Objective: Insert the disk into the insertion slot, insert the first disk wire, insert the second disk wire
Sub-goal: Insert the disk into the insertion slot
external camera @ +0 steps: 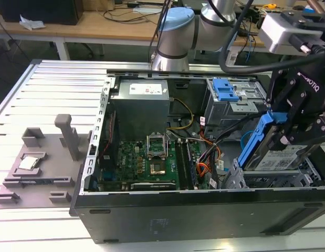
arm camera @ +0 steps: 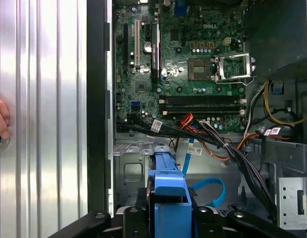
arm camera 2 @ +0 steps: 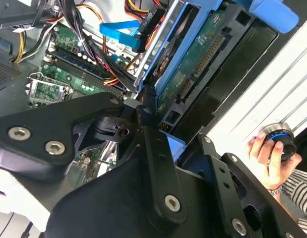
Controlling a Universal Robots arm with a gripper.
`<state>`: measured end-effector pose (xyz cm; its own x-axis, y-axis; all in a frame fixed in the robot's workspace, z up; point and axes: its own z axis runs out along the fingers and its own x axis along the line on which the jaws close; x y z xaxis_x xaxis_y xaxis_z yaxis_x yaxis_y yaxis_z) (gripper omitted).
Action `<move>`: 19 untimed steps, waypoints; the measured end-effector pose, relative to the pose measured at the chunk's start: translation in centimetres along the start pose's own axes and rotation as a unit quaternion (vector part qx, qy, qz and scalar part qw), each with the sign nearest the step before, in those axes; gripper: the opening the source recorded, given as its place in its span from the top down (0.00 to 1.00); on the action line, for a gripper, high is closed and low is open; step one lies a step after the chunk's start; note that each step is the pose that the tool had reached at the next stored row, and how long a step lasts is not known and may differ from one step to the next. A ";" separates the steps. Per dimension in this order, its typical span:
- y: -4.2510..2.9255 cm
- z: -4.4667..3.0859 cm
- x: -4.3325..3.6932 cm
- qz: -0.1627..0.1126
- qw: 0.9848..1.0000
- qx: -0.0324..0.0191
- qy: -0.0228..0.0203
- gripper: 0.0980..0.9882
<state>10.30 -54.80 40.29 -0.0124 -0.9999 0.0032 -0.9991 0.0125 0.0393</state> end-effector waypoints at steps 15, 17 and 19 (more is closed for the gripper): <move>-0.07 1.81 -0.01 0.000 1.000 0.000 0.000 0.70; -0.08 2.00 -0.01 0.000 1.000 0.000 0.000 0.70; -0.09 2.28 -0.01 0.000 1.000 0.000 0.000 0.70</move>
<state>10.30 -54.80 38.01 -0.0124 -0.9999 0.0031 -0.9991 0.0125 0.0393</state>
